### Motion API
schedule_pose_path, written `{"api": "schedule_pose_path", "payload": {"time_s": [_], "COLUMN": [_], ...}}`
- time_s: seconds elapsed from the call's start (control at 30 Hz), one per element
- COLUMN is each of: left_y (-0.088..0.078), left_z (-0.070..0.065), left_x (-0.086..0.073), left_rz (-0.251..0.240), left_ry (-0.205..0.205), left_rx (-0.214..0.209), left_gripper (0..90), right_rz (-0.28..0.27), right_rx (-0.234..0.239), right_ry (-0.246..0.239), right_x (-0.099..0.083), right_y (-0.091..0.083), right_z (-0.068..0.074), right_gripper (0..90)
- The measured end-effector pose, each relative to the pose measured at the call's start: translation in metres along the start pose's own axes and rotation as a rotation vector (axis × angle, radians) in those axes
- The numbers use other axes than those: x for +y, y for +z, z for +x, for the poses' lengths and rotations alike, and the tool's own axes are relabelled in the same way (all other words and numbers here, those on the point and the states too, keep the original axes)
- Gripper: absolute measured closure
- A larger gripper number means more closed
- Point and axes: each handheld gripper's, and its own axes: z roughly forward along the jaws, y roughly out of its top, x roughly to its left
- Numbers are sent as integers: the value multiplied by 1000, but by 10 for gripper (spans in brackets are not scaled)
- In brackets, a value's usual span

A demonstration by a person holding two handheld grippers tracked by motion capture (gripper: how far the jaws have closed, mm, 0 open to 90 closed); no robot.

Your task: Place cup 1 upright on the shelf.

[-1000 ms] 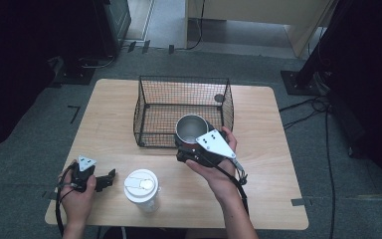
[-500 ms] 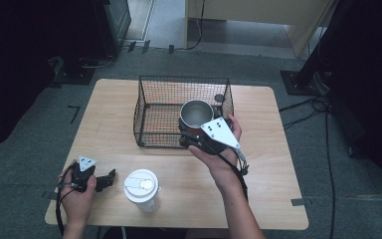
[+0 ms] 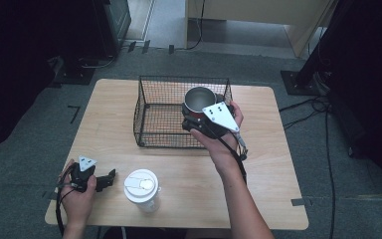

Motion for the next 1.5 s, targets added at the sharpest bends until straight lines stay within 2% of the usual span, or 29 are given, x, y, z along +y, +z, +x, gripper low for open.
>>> {"api": "schedule_pose_path", "payload": {"time_s": [0.43, 0.57, 0.67, 1.07, 1.2, 1.5], "left_y": [0, 1, 2, 2, 2, 2], "left_z": [0, -1, -4, -4, -4, -4], "left_x": [0, 2, 3, 3, 3, 3], "left_rz": [1, -5, 2, 3, 3, 3], "left_ry": [0, -33, -14, -14, -14, -14], "left_rx": [1, 6, 19, 18, 18, 18], "left_gripper": [93, 95, 95, 95, 95, 95], "right_rz": [6, 20, 34, 80, 101, 130], "right_rx": [-40, -51, -52, -86, -96, -124], "right_ry": [14, 8, 10, 44, 43, 84], "right_x": [-7, -11, -16, -34, -42, -55], "right_y": [29, 37, 44, 71, 84, 113], "right_z": [-11, -15, -18, -30, -32, -36], "right_gripper": [76, 76, 76, 76, 75, 75]}}
